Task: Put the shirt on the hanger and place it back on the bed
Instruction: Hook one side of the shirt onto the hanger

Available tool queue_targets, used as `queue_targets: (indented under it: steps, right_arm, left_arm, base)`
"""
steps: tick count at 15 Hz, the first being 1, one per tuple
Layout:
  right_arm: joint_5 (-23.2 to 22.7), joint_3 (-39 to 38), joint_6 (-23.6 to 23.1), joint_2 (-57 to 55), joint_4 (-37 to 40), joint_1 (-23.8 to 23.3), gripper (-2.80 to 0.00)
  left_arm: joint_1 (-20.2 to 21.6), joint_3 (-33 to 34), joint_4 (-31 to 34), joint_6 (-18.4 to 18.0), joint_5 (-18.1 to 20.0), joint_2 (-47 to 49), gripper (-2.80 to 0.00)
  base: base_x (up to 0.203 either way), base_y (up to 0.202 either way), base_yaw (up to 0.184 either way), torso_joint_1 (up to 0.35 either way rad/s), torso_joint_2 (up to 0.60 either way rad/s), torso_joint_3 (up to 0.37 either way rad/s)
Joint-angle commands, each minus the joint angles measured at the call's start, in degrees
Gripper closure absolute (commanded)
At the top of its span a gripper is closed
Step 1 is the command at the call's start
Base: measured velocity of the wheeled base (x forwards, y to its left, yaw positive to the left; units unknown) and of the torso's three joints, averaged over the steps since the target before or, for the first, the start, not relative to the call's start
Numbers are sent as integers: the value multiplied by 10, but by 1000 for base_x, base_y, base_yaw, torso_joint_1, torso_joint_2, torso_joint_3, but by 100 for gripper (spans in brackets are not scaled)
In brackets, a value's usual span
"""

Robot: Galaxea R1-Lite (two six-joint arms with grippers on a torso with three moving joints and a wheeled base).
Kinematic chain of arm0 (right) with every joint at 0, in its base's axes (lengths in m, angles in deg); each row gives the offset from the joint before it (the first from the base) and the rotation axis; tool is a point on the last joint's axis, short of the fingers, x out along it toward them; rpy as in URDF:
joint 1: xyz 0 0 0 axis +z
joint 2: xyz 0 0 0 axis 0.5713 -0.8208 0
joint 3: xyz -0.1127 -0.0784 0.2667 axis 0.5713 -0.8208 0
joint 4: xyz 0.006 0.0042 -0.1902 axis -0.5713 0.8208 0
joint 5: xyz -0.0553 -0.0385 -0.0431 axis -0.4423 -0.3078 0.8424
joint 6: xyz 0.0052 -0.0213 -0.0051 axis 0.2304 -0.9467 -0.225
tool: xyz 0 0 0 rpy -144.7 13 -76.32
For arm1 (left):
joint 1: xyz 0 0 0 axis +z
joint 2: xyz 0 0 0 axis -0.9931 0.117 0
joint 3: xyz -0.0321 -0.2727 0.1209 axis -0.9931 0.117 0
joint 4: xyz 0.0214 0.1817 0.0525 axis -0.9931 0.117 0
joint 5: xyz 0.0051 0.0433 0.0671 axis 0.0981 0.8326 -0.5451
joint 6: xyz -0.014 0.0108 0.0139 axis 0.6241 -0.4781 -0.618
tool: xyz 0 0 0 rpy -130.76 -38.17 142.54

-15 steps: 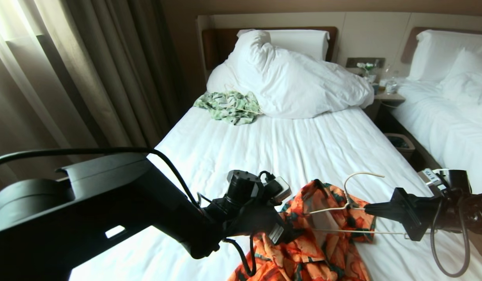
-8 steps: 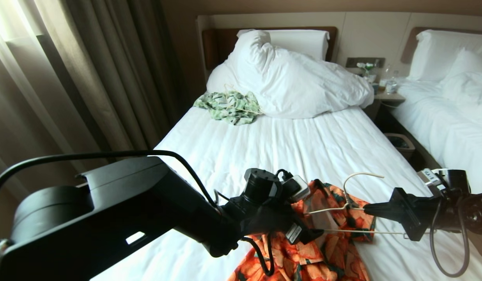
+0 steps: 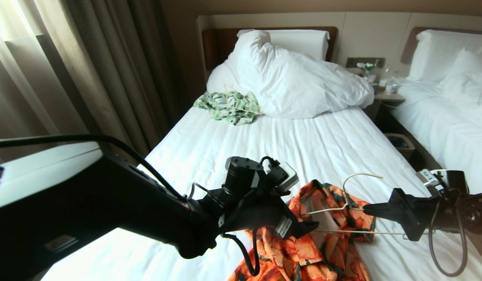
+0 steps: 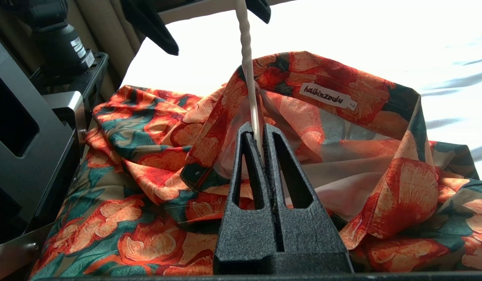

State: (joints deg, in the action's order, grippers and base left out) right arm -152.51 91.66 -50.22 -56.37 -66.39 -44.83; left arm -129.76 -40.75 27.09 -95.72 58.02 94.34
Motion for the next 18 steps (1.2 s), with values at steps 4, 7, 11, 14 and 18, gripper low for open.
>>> queue_targets:
  steps: [4,7,11,14,18]
  right_arm:
    - [-5,-5,-3,6,-2,1,0]
    - [-5,-5,-3,6,-2,0,0]
    - [-5,-2,-3,5,-2,-4,0]
    - [-5,-2,-3,6,-2,-5,0]
    - [-5,-4,-3,8,-2,-4,0]
  left_arm:
    - [22,81,-10,-1,13,-38,-280]
    - [66,80,-84,-46,40,40,-280]
    - [111,74,-119,-130,89,88,-280]
    - [111,79,-120,-138,89,86,-280]
    - [93,53,-125,-136,86,115,-280]
  base:
    - [0,0,0,0,0,0]
    - [0,0,0,0,0,0]
    - [0,0,0,0,0,0]
    - [0,0,0,0,0,0]
    - [0,0,0,0,0,0]
